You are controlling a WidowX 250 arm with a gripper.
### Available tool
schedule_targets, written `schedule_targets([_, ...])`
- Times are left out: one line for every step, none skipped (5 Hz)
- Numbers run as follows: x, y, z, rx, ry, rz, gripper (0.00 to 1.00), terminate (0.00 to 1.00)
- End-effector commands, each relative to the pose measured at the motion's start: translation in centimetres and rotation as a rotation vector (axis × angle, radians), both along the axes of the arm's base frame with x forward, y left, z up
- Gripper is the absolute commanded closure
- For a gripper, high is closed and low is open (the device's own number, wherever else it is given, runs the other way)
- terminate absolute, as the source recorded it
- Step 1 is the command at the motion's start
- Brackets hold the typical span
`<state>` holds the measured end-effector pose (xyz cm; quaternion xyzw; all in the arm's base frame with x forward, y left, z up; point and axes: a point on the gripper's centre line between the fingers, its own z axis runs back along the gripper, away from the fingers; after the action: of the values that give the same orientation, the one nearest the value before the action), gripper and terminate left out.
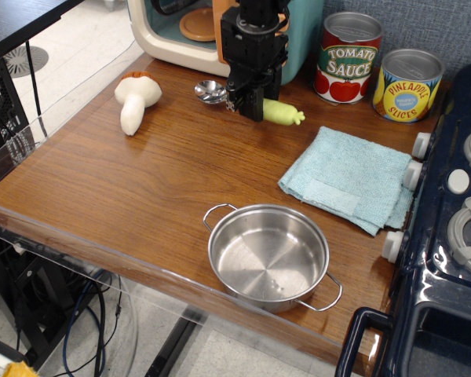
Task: Place the scoop between the blue cloth and mushroom
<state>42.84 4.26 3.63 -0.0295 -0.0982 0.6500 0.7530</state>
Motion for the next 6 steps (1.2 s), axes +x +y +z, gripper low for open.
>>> schedule_targets([-0.4,-1.9,0.9,0.021,-0.035,-0.032,1.00,0.00])
schedule_targets([-0.6,-2.2,0.7,0.026,-0.003,-0.046,0.00,0.00])
schedule_targets([-0.9,-2.0,1.0,0.016,-0.004,-0.036,0.00,0.00])
schedule_targets([-0.9,-1.7,1.5,0.012,-0.015,-0.037,0.00,0.00])
schedule_targets([-1.0,-1.4,3.0,0.022,-0.015,-0.059,0.00,0.00])
schedule_targets([-1.4,-1.3,5.3,0.006,-0.058,-0.066,0.00,0.00])
